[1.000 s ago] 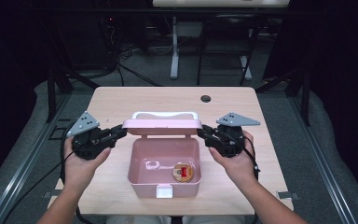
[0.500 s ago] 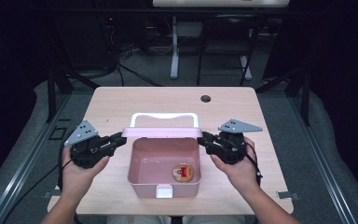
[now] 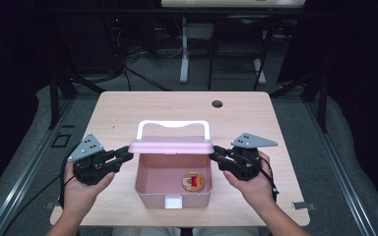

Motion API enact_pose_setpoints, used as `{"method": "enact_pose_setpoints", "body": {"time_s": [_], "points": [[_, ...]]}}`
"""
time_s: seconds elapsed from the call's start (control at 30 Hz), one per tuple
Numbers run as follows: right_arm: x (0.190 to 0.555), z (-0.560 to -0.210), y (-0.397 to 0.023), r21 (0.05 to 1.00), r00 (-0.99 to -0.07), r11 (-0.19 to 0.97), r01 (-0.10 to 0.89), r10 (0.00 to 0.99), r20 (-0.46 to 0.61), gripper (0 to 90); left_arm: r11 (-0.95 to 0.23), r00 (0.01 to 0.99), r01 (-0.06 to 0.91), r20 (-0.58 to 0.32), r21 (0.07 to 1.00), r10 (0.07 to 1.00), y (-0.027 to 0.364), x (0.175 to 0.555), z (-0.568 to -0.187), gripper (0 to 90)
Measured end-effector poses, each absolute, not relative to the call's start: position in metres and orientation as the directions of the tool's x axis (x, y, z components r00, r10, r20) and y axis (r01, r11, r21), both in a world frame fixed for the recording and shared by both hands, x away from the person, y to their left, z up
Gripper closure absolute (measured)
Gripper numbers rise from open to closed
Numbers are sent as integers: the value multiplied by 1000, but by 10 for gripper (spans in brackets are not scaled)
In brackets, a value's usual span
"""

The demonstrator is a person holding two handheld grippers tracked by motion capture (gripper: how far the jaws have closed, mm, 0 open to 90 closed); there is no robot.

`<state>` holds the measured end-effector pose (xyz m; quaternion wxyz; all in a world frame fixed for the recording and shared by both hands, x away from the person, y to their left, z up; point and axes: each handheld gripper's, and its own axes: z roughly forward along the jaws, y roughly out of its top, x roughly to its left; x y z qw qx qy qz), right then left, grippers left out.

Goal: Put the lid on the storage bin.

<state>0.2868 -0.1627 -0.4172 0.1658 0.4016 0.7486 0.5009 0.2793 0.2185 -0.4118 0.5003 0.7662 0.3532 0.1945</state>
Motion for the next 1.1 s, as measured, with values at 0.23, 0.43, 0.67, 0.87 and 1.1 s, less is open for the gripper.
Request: {"method": "enact_pose_setpoints", "body": {"time_s": [0.23, 0.43, 0.67, 0.87, 1.1], "points": [[283, -421, -163, 882, -623, 181, 436, 767, 151, 724, -258, 672, 344, -45, 903, 739, 217, 275, -415, 767], [280, -424, -163, 879, -621, 176, 443, 767, 160, 730, -253, 670, 350, -52, 902, 740, 218, 273, -418, 763], [277, -429, -164, 876, -618, 165, 454, 766, 176, 731, -259, 672, 354, -52, 898, 739, 218, 270, -422, 761], [273, -433, -163, 874, -625, 162, 458, 757, 188, 742, -259, 670, 366, -60, 894, 740, 222, 268, -426, 761], [270, -437, -163, 872, -632, 173, 457, 753, 182, 732, -262, 672, 371, -63, 891, 738, 223, 266, -429, 761]]}}
